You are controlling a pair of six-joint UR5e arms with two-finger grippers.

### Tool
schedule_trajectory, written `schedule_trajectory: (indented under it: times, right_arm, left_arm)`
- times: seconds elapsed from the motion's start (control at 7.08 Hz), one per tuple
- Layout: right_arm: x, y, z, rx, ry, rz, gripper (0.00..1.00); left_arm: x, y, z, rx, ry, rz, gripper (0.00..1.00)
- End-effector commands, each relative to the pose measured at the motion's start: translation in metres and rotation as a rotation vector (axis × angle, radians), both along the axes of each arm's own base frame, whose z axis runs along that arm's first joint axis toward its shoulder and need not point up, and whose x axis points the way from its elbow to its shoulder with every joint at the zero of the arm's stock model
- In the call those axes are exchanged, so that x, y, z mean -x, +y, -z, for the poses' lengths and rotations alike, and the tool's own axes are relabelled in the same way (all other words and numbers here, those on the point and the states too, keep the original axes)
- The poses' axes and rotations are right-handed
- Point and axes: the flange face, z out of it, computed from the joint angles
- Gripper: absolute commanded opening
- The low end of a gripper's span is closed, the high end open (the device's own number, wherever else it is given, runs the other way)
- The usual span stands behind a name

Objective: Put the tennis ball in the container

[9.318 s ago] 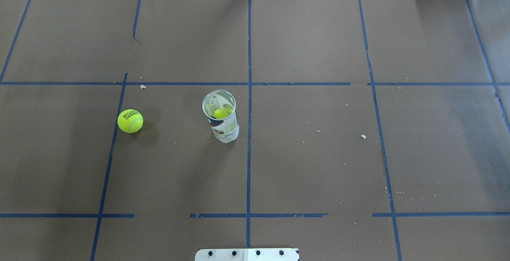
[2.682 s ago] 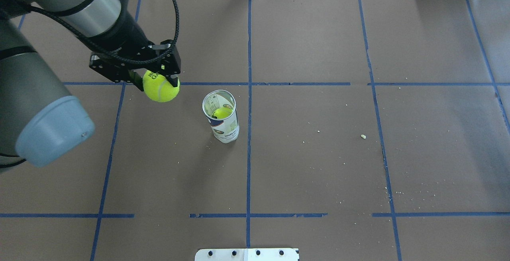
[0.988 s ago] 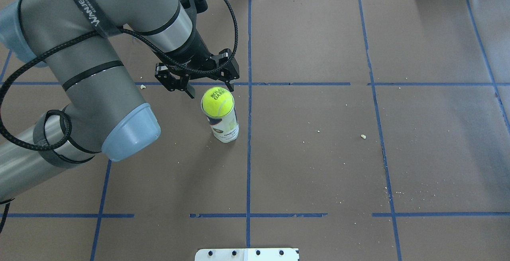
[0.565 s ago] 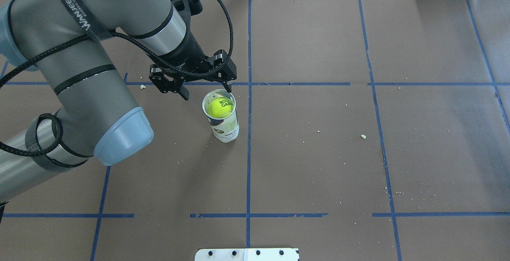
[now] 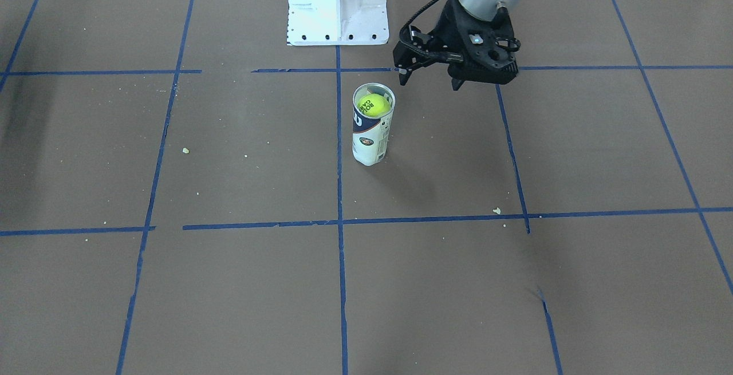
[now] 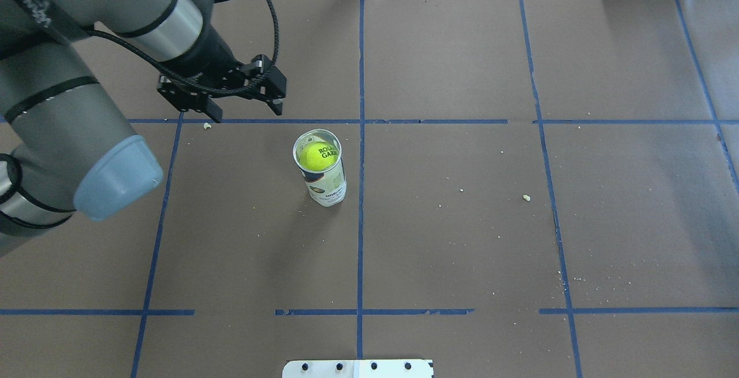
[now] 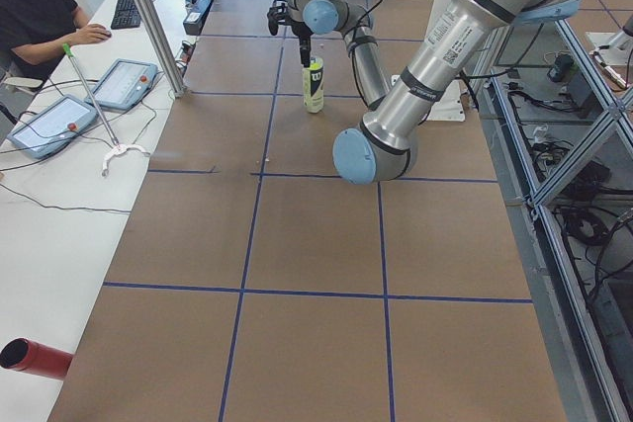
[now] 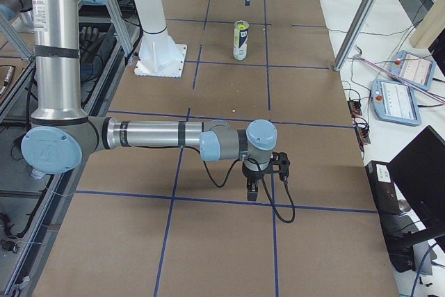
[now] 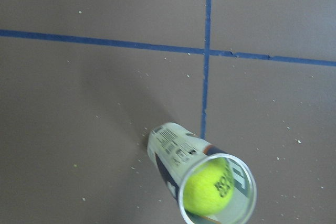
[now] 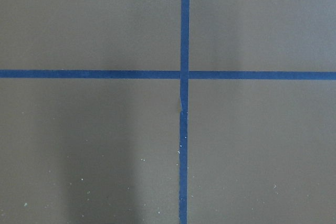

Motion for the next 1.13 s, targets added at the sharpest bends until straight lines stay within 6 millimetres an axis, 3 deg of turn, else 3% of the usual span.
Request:
schedule_trajectory:
  times: [0.0, 0.28, 0.42, 0.71, 0.85, 0.99]
  right_arm:
    - [0.0, 0.0, 0.0, 0.0, 0.0, 0.0, 1.0]
    - [0.0, 0.0, 0.0, 0.0, 0.0, 0.0, 1.0]
    - [0.0, 0.0, 0.0, 0.0, 0.0, 0.0, 1.0]
    - [0.0, 0.0, 0.0, 0.0, 0.0, 0.0, 1.0]
    - [0.0, 0.0, 0.0, 0.0, 0.0, 0.0, 1.0]
    - [0.0, 0.0, 0.0, 0.0, 0.0, 0.0, 1.0]
  left_arm:
    - [0.071, -0.033, -0.098, -0.098, -0.113, -0.034, 1.0]
    - [0.158, -0.06, -0.222, -0.145, -0.221, -0.082, 1.0]
    - [0.203, -0.064, -0.295, -0.169, -0.243, -0.07, 1.0]
    - [0.266, -0.029, -0.408, -0.161, -0.255, -0.013, 1.0]
    - [0.288, -0.013, -0.455, -0.176, -0.268, -0.028, 1.0]
    - [0.301, -0.005, -0.486, -0.166, -0.282, -0.052, 1.0]
